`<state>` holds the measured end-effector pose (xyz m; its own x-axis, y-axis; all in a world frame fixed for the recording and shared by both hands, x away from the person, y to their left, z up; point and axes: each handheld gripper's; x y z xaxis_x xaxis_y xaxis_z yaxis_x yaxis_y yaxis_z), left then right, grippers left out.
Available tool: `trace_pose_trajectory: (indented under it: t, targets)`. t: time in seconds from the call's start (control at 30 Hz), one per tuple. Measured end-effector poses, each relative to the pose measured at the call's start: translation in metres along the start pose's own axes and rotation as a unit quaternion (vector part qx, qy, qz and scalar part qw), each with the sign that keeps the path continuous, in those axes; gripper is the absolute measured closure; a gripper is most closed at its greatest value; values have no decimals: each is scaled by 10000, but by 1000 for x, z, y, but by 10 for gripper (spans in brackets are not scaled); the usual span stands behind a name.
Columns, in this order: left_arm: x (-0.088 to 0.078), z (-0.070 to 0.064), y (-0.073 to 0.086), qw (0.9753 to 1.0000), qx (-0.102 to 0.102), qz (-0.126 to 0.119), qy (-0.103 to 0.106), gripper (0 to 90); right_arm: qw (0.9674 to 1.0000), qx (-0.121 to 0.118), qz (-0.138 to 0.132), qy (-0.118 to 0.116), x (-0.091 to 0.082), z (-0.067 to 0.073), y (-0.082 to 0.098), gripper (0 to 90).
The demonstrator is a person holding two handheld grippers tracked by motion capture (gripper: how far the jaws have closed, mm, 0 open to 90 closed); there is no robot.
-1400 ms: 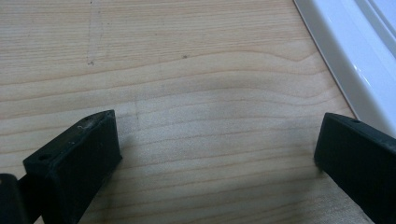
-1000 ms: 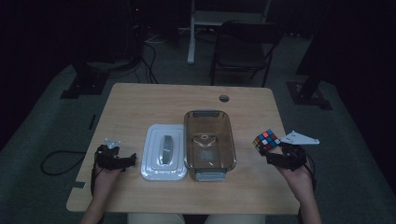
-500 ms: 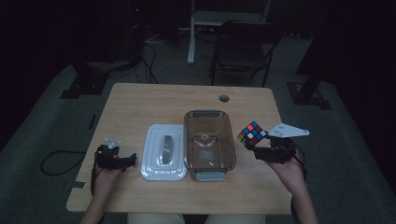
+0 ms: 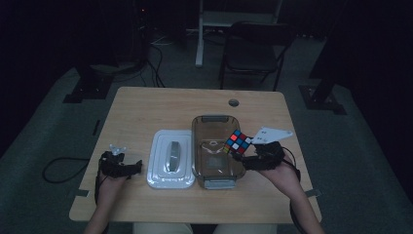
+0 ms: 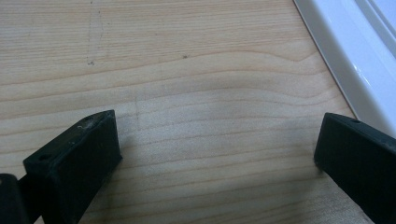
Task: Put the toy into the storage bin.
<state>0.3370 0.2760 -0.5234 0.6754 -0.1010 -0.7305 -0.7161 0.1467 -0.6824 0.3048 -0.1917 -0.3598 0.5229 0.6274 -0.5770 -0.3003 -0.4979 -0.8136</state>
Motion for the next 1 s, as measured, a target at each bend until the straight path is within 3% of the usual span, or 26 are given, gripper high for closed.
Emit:
trace_pose_trajectory:
  t: [0.3,0.57,0.7,0.73,0.97,1.0]
  targets:
    - [0,0,0,10000,-4,-5,-1,9,9973,-335,487,-439,25,5,-13,338]
    - [0,0,0,10000,-5,0,-1,9,9893,-634,1087,-739,48,8,-18,337]
    - [0,0,0,10000,-2,5,1,9,9833,-789,1406,-848,61,11,-21,338]
    - [0,0,0,10000,-2,5,1,9,9833,-789,1406,-848,61,11,-21,338]
    - [0,0,0,10000,-3,4,1,9,9636,-1115,2211,-1007,90,18,-25,338]
    - [0,0,0,10000,-3,5,2,9,9620,-1136,2270,-1006,92,19,-25,337]
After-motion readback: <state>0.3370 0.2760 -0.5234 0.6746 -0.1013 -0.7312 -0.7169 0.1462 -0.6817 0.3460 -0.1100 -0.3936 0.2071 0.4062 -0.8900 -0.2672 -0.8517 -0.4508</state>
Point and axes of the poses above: each handheld gripper's, and its own axes: x roughly forward along the jaws, y roughly out of its underside, z roughly to its left, and after that the axes turned 1 degree about -y, right-handed
